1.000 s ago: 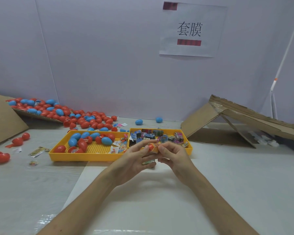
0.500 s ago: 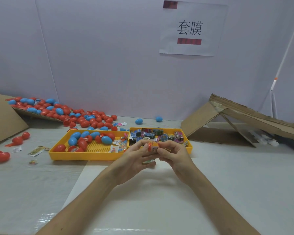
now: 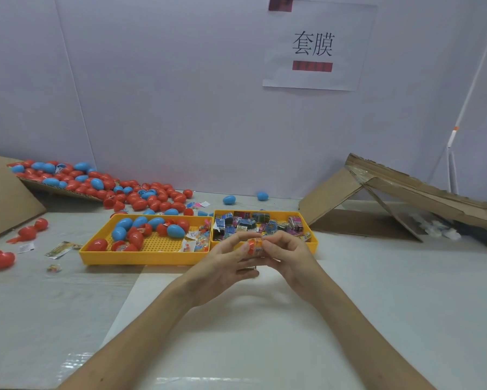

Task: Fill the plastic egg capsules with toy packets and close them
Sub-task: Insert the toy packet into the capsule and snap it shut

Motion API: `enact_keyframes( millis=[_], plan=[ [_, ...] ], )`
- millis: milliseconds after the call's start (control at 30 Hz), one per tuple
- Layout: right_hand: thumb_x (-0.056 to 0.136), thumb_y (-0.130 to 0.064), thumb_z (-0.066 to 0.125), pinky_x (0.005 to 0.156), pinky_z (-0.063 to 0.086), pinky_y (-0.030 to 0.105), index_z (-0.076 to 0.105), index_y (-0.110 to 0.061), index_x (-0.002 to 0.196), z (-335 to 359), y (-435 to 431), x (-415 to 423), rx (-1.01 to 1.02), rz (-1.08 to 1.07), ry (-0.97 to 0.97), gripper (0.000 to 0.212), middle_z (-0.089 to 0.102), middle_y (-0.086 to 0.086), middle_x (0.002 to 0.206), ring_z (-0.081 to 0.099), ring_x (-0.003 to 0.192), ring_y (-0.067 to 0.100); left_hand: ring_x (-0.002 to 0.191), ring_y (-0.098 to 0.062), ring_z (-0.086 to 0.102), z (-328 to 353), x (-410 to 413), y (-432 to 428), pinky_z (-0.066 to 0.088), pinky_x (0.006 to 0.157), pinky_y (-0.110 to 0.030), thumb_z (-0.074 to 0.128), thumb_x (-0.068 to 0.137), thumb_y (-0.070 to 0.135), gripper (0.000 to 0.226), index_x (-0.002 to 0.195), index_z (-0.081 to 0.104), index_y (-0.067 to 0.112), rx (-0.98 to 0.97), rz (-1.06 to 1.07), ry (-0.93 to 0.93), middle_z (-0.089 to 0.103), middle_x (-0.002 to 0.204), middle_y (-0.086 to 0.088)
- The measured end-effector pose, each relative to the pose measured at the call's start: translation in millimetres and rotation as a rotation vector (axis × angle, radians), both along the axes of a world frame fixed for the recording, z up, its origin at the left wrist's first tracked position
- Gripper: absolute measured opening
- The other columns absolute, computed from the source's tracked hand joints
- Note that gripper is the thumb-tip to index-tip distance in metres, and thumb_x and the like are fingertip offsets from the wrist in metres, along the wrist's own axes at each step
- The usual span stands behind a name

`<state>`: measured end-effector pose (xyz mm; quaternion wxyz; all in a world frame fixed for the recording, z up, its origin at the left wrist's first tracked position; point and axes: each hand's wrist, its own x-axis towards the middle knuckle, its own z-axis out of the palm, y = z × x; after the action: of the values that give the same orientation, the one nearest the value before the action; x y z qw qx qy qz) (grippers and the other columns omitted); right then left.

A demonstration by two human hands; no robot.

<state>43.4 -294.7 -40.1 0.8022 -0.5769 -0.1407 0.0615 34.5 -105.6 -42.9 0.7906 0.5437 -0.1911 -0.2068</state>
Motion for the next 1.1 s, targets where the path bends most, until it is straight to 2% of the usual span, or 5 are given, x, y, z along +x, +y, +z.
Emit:
enact_keyframes(
  millis=[233, 400, 633, 800, 1100],
  plan=[
    [0.086, -0.024, 0.070, 0.075, 0.058, 0.031, 0.075, -0.012, 0.090, -2.3, 3.6, 0.5, -0.038, -0.104, -0.021, 0.014, 0.074, 0.013, 0.092, 0.071, 0.085, 0.021, 0.120, -0.028, 0.064, 2.5, -1.2, -0.5, 0.054, 0.095, -0.037, 0.059, 0.099, 0.032, 0.046, 0.142, 0.052, 0.016, -0.024, 0.016, 0.002, 0.066, 0.130, -0.016],
    [0.088, -0.013, 0.075, 0.067, 0.055, 0.022, 0.079, -0.024, 0.086, -3.3, 2.6, 0.9, -0.251, -0.284, -0.209, 0.012, 0.077, 0.000, 0.090, 0.072, 0.078, 0.011, 0.124, -0.025, 0.064, 2.8, 0.8, 0.1, 0.054, 0.092, -0.034, 0.058, 0.096, 0.032, 0.045, 0.139, 0.053, 0.020, -0.028, 0.104, 0.010, 0.068, 0.130, -0.007],
    [0.082, -0.002, 0.079, 0.068, 0.053, 0.018, 0.078, -0.013, 0.085, -4.3, 4.8, 0.8, -0.316, -0.310, -0.260, 0.011, 0.076, -0.004, 0.087, 0.070, 0.074, 0.007, 0.120, -0.026, 0.066, 2.2, 1.1, -2.3, 0.054, 0.093, -0.035, 0.064, 0.090, 0.030, 0.050, 0.138, 0.052, 0.018, -0.016, 0.176, 0.001, 0.068, 0.130, -0.011],
    [0.083, -0.007, 0.080, 0.067, 0.053, 0.016, 0.078, -0.018, 0.090, -3.4, 4.1, 1.0, -0.283, -0.311, -0.238, 0.013, 0.078, -0.004, 0.088, 0.074, 0.078, 0.009, 0.120, -0.025, 0.066, 2.2, -0.6, -1.8, 0.055, 0.092, -0.033, 0.063, 0.092, 0.028, 0.048, 0.137, 0.052, 0.017, -0.002, 0.156, -0.021, 0.070, 0.127, -0.012],
    [0.080, -0.005, 0.080, 0.069, 0.053, 0.018, 0.079, -0.015, 0.080, -4.2, 3.1, 1.9, -0.291, -0.321, -0.270, 0.010, 0.076, -0.003, 0.086, 0.071, 0.080, 0.008, 0.118, -0.029, 0.067, 1.0, 0.0, -3.3, 0.053, 0.095, -0.037, 0.067, 0.087, 0.028, 0.050, 0.134, 0.054, 0.017, 0.036, 0.206, -0.042, 0.069, 0.126, -0.016]
  ],
)
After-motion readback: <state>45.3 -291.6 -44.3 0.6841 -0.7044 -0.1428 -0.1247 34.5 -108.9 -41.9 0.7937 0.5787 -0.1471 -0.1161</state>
